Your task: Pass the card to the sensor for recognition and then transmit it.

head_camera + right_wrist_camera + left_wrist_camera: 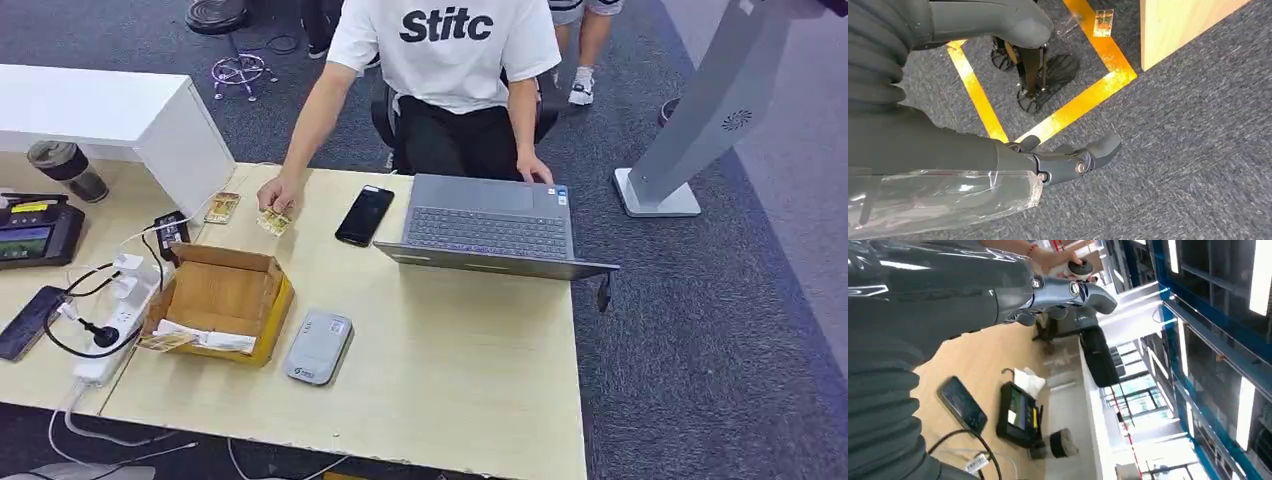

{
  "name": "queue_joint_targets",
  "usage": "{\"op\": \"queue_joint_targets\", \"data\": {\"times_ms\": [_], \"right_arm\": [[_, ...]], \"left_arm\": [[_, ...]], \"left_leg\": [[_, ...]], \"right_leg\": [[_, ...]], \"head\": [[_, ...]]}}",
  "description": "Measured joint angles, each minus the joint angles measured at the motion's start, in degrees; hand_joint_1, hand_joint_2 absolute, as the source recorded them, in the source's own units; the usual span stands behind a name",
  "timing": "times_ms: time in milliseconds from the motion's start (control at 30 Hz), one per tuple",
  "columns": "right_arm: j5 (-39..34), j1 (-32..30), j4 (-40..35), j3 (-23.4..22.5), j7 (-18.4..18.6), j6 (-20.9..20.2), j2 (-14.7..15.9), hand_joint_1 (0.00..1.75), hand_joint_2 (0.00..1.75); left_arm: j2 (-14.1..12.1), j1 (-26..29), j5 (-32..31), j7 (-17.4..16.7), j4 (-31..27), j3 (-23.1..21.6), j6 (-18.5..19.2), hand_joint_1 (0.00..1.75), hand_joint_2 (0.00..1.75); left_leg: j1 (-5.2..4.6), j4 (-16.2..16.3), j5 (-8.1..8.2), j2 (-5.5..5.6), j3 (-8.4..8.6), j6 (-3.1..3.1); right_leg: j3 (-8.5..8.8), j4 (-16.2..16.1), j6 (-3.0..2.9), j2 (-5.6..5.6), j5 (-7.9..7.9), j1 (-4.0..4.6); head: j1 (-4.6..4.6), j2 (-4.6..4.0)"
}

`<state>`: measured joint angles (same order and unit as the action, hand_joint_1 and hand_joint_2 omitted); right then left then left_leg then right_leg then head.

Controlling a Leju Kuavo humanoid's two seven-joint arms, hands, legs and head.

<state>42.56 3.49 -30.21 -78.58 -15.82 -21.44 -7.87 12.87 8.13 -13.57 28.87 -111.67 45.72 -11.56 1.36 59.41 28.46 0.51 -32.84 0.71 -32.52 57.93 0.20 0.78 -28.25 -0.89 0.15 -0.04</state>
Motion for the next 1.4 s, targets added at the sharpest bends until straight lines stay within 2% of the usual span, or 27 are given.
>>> {"op": "queue_joint_targets", "data": {"times_ms": [100, 233, 400, 500, 600, 833, 1067, 1200, 1400], "right_arm": [[0.33, -0.03, 0.66, 0.11, 0.02, 0.00, 0.39, 0.00, 1.75], [1.03, 0.00, 1.49, 0.57, 0.09, 0.00, 1.25, 0.00, 1.75], [1.95, 0.02, 2.29, 1.40, 0.13, 0.00, 2.29, 0.00, 1.75], [2.38, 0.05, 2.62, 1.73, 0.00, 0.00, 2.89, 0.00, 1.75], [2.78, 0.07, 2.88, 2.27, 0.00, 0.00, 3.37, 0.00, 1.75], [2.78, 0.06, 3.34, 2.47, 0.00, 0.00, 3.82, 0.00, 1.75], [3.08, 0.04, 3.74, 2.75, -0.09, 0.00, 4.13, 0.00, 1.75], [4.26, 0.11, 4.24, 3.19, -0.04, 0.00, 4.46, 0.00, 1.75], [5.20, 0.13, 5.51, 4.28, 0.85, 0.00, 5.49, 0.00, 1.75]], "left_arm": [[-1.75, 0.68, -1.10, 0.35, -0.70, -3.85, -3.20, 0.00, 1.75], [-5.13, 0.67, -6.20, -0.46, -0.94, -11.50, -9.89, 0.00, 1.75], [-8.98, -1.48, -13.02, -3.32, -0.33, -19.99, -12.59, 0.00, 1.75], [-11.15, -4.01, -18.94, -6.50, 1.25, -24.83, -13.38, 0.00, 1.75], [-12.83, -5.96, -20.92, -7.82, 2.69, -28.93, -13.53, 0.00, 1.75], [-14.60, -6.77, -21.09, -8.09, 3.72, -32.15, -13.97, 0.00, 1.75], [-15.17, -7.47, -22.11, -8.48, 4.57, -33.61, -14.23, 0.00, 1.75], [-15.39, -10.48, -25.55, -11.87, 6.76, -37.46, -14.34, 0.00, 1.75], [-16.00, -17.02, -29.58, -17.60, 14.13, -42.99, -13.46, 0.00, 1.75]], "left_leg": [[0.00, 0.00, 0.00, 0.02, -0.02, 0.00], [0.00, 0.00, 0.00, 0.02, -0.02, 0.00], [-0.01, 0.02, -0.02, 0.02, 0.00, -0.01], [-0.01, 0.03, -0.04, 0.03, -0.01, -0.01], [-0.01, 0.03, -0.05, -0.03, 0.01, 0.00], [-0.01, 0.02, -0.02, -0.10, -0.02, -0.01], [-0.01, 0.03, -0.02, -0.12, -0.02, -0.01], [-0.01, 0.04, -0.04, -0.11, -0.02, -0.02], [-0.02, 0.07, -0.08, -0.11, -0.01, -0.03]], "right_leg": [[-0.01, 0.00, 0.00, -0.02, 0.00, 0.00], [0.01, 0.00, 0.00, -0.02, 0.01, 0.00], [0.02, 0.00, 0.02, -0.02, 0.04, -0.01], [0.03, 0.00, 0.01, -0.03, 0.06, -0.01], [0.03, 0.01, -0.02, 0.05, 0.08, -0.01], [-0.05, 0.00, -0.01, 0.13, 0.06, -0.01], [-0.06, -0.01, 0.00, 0.12, 0.06, -0.01], [-0.02, -0.01, 0.00, 0.10, 0.08, -0.01], [-0.02, 0.00, 0.02, 0.10, 0.14, -0.02]], "head": [[0.02, 0.00], [0.02, 0.00], [0.02, 0.00], [0.02, 0.00], [0.02, 0.00], [0.02, 0.00], [0.02, 0.00], [0.02, 0.00], [0.02, 0.00]]}}
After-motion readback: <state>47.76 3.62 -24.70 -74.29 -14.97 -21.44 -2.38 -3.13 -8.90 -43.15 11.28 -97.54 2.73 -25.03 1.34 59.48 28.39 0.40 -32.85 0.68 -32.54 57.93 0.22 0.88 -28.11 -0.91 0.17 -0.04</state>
